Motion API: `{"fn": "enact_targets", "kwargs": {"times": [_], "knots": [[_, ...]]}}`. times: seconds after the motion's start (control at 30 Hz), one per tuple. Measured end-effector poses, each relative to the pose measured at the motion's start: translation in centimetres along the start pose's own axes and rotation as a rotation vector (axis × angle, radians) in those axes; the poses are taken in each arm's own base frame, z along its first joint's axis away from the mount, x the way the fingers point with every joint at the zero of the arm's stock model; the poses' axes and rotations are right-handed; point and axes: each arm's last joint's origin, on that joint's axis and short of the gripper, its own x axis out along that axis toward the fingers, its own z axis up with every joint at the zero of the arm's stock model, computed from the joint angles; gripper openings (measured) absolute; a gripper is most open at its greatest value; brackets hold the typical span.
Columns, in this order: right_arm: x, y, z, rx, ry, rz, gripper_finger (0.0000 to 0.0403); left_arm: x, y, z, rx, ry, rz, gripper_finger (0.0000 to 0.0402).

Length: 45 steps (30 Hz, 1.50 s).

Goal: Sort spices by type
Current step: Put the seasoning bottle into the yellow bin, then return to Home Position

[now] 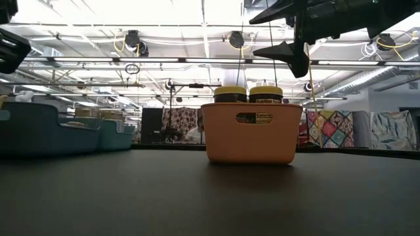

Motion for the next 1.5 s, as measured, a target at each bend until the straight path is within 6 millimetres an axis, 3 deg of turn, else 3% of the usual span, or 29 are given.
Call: {"fn": "enact_targets", "kwargs": {"times": [0.5,0.8,1.0,1.23,1.5], "knots": [[0.0,0.0,0.0,0.0,0.0,0.0,0.0283,-0.1,0.0,0.2,-0.057,-0.014,0.012,0.0261],[0.0,0.0,0.0,-0.023,0.001,0.001,0.0283,-1.8,-0.7,2.6,-0.036,-0.027,-0.012,0.0261],[0.0,0.0,0.0,-0.043,0.004,0.007,0.0283,-3.1,-0.5,5.0,0.108,-0.16,0.142,0.0261],[0.0,0.0,0.0,-0.115,0.004,0.007,0.0283,-3.2,2.2,7.9,0.167,-0.327,0.337,0.0261],[-0.1,0.1,0.1,-0.244,0.002,0.008,0.0283,-3.6,7.8,9.7,0.061,-0.389,0.519,0.0261]]}}
